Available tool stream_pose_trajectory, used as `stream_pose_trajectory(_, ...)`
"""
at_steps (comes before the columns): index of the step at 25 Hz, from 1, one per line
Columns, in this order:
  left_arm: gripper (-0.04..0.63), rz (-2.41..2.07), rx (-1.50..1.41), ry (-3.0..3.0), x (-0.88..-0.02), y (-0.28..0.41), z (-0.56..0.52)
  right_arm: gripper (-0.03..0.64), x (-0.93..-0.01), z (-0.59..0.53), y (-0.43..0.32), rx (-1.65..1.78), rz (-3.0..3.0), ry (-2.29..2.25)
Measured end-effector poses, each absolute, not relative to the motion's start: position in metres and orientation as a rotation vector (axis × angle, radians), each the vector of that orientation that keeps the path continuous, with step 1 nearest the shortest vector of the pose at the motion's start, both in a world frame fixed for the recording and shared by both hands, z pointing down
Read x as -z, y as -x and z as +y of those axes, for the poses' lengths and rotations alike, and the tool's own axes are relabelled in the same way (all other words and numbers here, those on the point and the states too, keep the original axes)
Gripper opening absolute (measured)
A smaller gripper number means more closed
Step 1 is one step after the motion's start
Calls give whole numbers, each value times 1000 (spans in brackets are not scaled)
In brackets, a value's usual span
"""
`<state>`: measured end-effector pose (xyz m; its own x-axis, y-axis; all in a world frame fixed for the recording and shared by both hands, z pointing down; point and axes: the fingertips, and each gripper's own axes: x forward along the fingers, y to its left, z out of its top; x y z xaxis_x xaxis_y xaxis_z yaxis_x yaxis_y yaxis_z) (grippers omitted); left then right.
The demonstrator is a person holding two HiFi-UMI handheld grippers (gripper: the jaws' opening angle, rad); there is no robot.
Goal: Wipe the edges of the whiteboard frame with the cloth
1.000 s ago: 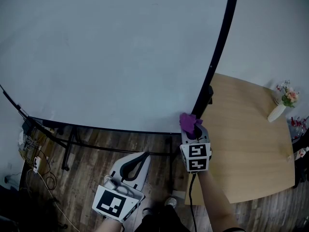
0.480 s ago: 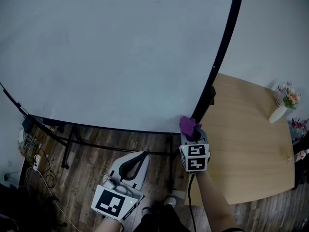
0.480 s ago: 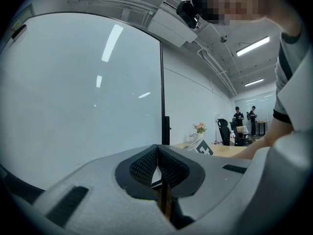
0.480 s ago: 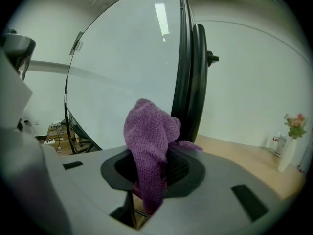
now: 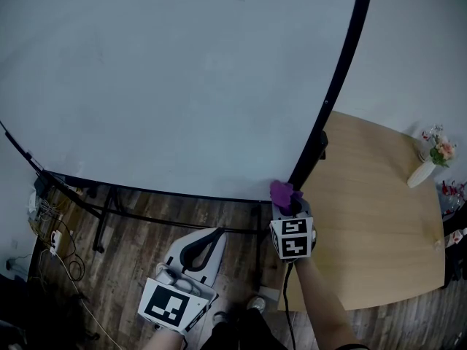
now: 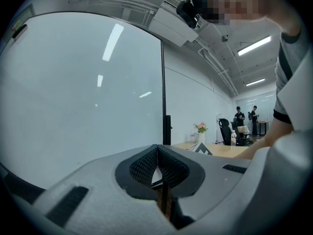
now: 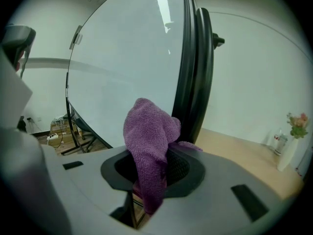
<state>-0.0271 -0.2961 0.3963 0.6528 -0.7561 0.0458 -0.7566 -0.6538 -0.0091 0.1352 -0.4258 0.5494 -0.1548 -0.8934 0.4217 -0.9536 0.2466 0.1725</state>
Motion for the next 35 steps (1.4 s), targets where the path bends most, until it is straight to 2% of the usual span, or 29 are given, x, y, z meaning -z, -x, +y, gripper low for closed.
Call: stream_pose_trajectory(35, 17, -1335, -72, -2783, -406, 27, -316, 103, -604, -428, -134, -296, -2009, -1526)
